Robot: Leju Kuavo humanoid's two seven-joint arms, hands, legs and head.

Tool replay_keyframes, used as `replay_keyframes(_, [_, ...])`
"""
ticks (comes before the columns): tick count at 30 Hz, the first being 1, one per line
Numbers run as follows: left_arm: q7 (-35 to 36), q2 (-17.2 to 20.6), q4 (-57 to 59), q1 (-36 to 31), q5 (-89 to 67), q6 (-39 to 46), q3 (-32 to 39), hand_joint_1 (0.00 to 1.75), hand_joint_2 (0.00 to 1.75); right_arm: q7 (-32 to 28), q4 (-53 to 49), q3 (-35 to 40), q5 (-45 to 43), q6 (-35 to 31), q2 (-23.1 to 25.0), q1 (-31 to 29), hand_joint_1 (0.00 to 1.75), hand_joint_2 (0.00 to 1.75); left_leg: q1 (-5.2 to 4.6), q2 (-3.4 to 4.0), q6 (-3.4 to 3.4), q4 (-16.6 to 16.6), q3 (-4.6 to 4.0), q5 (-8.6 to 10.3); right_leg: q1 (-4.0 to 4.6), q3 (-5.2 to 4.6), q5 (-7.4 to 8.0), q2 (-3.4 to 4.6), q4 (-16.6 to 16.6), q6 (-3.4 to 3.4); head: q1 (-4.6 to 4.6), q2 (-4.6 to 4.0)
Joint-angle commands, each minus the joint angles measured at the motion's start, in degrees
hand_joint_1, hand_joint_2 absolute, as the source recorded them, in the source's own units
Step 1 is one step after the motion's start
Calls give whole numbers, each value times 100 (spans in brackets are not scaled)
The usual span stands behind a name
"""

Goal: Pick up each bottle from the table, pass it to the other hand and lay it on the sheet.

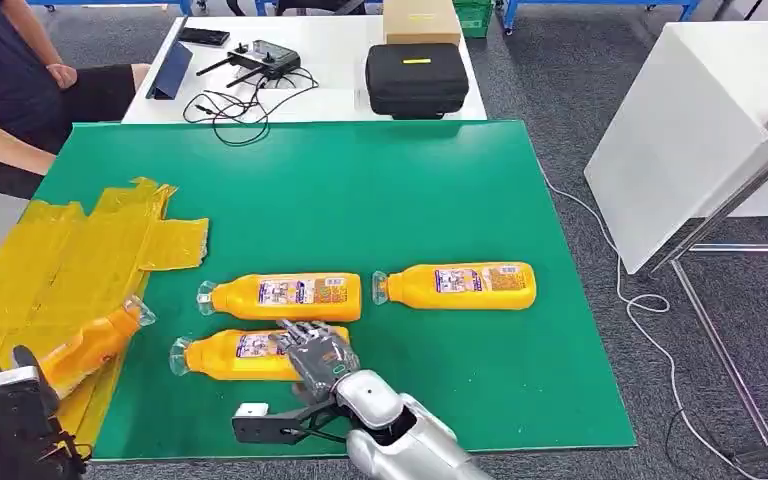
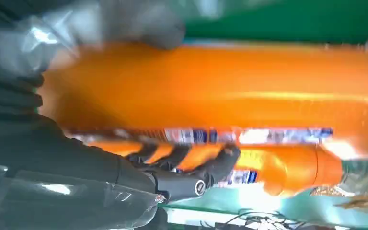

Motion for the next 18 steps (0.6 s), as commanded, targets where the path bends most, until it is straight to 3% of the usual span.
replay_keyframes(1, [33, 12, 207, -345, 247, -58, -318, 0, 0, 67, 566, -120, 30, 369, -53, -195, 175, 175, 1, -27, 3, -9, 16, -1, 3, 26, -10, -41, -10, 4, 0, 0])
replay_keyframes(12, [33, 114, 200, -377, 557, 23, -568, 0, 0, 97, 704, 19, 140, 851, 17, -332, 175, 175, 1, -20, 1, -10, 25, 3, 3, 30, -3, -30, -11, 2, 0, 0])
replay_keyframes(13, [33, 128, 202, -375, 596, 42, -592, 0, 0, 99, 719, 29, 146, 905, 20, -340, 140, 175, -1, -16, 1, -8, 22, 3, 1, 24, -2, -23, -8, 1, 0, 0])
replay_keyframes(14, [33, 128, 202, -375, 596, 42, -592, 0, 0, 99, 719, 29, 146, 905, 20, -340, 140, 175, 0, -19, 1, -11, 29, 3, 2, 31, -3, -30, -11, 1, 0, 0])
replay_keyframes(15, [33, 134, 191, -378, 645, 22, -603, 0, 0, 112, 736, 42, 156, 951, 19, -346, 7, 175, 1, -14, 0, -8, 27, 2, 3, 27, -2, -20, -9, 0, 0, 0])
replay_keyframes(18, [33, 140, 181, -377, 659, 31, -625, 0, 0, 124, 741, 37, 150, 974, 18, -348, 0, 175, 2, -15, 1, -10, 36, 2, 4, 36, -2, -23, -11, 1, 0, 0])
